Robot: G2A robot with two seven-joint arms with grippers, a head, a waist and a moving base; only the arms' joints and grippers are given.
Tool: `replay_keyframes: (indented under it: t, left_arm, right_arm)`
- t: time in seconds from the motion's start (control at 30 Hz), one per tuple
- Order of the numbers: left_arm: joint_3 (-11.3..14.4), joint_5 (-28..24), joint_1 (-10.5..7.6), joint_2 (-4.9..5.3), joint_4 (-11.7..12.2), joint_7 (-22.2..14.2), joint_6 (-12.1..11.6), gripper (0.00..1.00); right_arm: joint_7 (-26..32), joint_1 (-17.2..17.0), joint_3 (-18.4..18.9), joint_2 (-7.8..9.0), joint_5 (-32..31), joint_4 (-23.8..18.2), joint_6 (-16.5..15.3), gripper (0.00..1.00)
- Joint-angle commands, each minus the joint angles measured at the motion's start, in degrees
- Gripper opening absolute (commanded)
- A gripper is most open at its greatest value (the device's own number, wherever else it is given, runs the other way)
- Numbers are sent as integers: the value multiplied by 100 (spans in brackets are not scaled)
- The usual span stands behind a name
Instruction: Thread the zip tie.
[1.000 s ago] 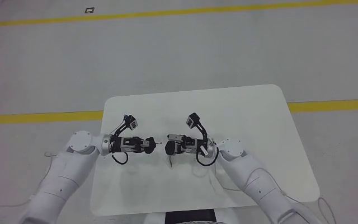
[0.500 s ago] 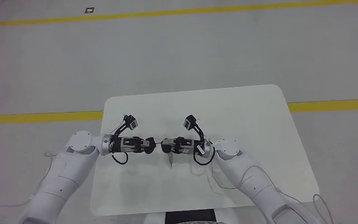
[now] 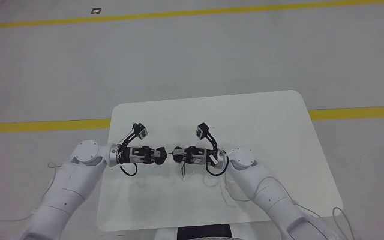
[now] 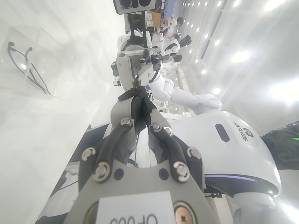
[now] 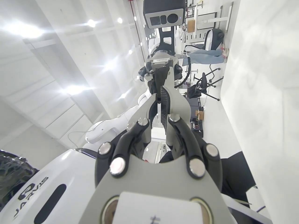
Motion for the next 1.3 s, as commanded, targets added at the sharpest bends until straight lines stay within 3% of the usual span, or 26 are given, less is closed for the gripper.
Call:
replay_keyframes:
  t: [0.0, 0.1, 0.13, 0.43, 0.47, 0.5, 0.6, 0.77, 0.93, 1.27]
  left_arm:
    - [0, 0, 0, 0, 0, 0, 0, 0]
    - [0, 0, 0, 0, 0, 0, 0, 0]
    - [0, 0, 0, 0, 0, 0, 0, 0]
    - [0, 0, 0, 0, 0, 0, 0, 0]
    - [0, 0, 0, 0, 0, 0, 0, 24]
    - [0, 0, 0, 0, 0, 0, 0, 31]
    - [0, 0, 0, 0, 0, 0, 0, 36]
    - [0, 0, 0, 0, 0, 0, 0, 32]
    - [0, 0, 0, 0, 0, 0, 0, 21]
    - [0, 0, 0, 0, 0, 0, 0, 19]
  right_arm:
    - [22, 1, 31, -24, -21, 20, 0, 5]
    - [50, -3, 82, -58, -61, 43, 0, 5]
    - [53, -5, 98, -68, -77, 45, 0, 0]
    - [52, -70, 262, -139, -314, 0, 0, 0]
    - [55, -81, 278, -144, -334, -13, 0, 0]
    - [56, -92, 294, -148, -358, -24, 0, 0]
    - [63, -126, 338, -161, -429, -60, 0, 0]
    - [73, -172, 395, -185, -505, -112, 0, 0]
    - [49, -197, 434, -207, -572, -134, 0, 0]
    - [-145, -278, 524, -275, -427, -183, 0, 0]
